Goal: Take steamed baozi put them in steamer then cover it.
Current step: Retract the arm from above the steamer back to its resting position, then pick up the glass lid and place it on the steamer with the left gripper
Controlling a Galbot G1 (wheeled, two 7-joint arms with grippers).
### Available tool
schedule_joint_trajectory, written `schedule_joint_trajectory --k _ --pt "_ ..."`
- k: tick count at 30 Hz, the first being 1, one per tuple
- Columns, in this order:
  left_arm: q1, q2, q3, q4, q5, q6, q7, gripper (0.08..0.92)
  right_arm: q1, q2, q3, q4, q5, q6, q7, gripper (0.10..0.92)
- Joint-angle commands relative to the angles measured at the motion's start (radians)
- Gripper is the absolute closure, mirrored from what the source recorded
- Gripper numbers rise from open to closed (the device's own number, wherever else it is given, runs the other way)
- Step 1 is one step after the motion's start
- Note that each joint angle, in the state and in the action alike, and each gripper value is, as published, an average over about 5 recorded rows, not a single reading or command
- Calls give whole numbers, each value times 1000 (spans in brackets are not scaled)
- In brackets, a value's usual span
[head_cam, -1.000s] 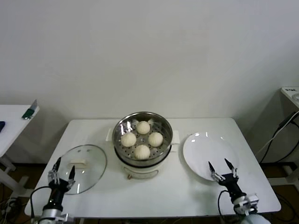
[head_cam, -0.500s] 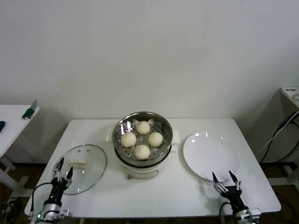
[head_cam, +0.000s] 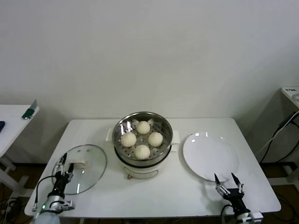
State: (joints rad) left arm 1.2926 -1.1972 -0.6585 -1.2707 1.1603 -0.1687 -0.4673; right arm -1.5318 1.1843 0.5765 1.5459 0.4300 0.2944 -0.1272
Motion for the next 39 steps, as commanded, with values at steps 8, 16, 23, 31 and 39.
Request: schedule_joint_trajectory --k 8,16,23,31,39 --pt "-48 -25 6 56 35 11 -24 507 7 15 -1 -10 -15 6 0 203" --pt "-34 -22 -1 9 11 12 -24 741 12 11 5 19 -11 -8 2 203" --pt "49 11 -15 -211 -116 57 56 849 6 3 4 55 -11 -26 0 203" --pt "131 70 -17 -534 -283 176 207 849 11 2 3 49 -12 -24 0 203" --pt "110 124 25 -768 -294 408 428 849 13 1 5 49 -13 -17 -1 203"
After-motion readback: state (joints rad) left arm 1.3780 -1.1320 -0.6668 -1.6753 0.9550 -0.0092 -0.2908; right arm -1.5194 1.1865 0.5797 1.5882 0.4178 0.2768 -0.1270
